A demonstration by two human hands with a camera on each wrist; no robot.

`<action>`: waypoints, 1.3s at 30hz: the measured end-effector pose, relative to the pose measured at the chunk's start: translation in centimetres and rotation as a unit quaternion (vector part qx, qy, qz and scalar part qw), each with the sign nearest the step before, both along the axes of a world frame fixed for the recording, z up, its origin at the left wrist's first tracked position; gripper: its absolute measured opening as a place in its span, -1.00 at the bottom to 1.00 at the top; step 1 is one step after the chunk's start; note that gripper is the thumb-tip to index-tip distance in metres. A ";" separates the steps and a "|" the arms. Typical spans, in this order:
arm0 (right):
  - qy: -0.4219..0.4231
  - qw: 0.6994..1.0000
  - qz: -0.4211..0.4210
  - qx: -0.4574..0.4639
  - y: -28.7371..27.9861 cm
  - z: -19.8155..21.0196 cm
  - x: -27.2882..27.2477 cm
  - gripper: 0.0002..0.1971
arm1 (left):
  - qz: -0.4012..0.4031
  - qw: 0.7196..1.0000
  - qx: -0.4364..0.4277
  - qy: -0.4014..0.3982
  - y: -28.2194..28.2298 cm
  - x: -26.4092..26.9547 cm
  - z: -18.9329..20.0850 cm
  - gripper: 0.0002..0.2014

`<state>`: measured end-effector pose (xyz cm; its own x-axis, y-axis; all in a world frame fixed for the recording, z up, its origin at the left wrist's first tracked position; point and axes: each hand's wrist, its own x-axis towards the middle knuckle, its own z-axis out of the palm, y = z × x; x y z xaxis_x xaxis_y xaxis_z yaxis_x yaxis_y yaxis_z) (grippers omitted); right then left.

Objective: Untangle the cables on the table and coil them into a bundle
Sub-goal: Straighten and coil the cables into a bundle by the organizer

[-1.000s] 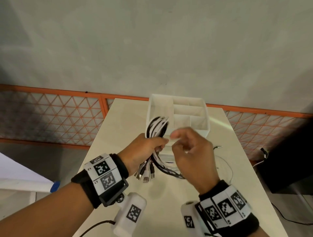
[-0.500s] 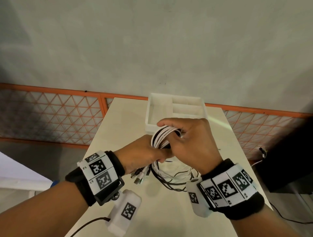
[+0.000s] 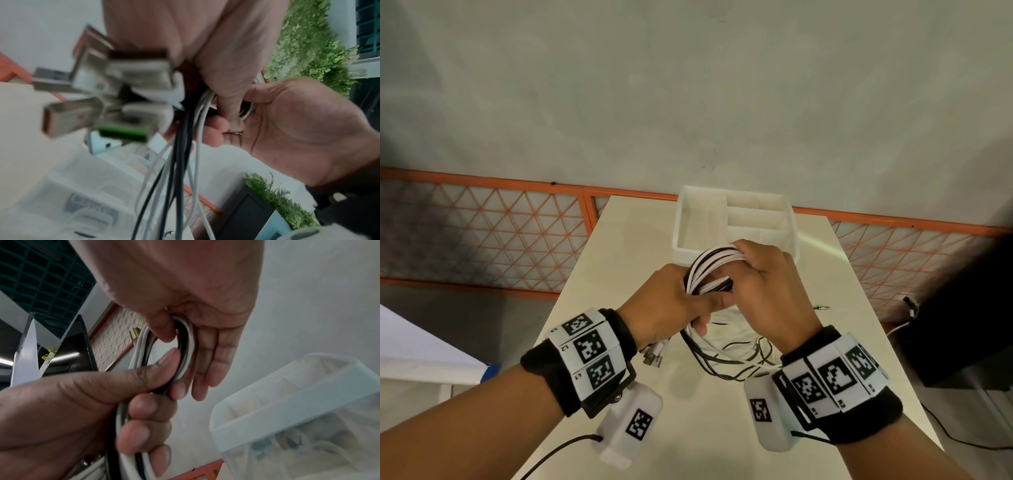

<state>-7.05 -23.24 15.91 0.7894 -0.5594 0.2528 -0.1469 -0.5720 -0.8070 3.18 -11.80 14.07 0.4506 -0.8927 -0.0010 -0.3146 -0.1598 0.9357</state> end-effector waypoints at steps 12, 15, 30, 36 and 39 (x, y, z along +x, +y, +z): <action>0.250 0.957 0.139 0.049 0.3 -5.3 -0.8 -0.85 | 0.011 0.963 -0.102 0.248 -0.3 1.2 1.9 -0.62; 0.284 0.957 0.067 -0.010 -1.9 -7.0 -1.1 -0.62 | 0.007 0.966 -0.043 0.253 0.2 1.6 2.1 -0.65; 0.155 0.971 -0.163 -0.086 -7.3 -5.1 -2.6 -0.53 | -0.035 0.970 0.241 0.008 0.5 1.4 -2.0 -0.95; 0.058 0.984 -0.023 0.167 -7.5 -6.0 -4.3 -0.63 | 0.138 0.967 0.116 0.178 0.1 3.5 -1.9 -0.78; -0.039 0.978 -0.064 0.194 -6.5 -6.2 -3.5 -0.75 | 0.135 0.957 0.103 0.236 -0.6 2.8 -2.0 -0.75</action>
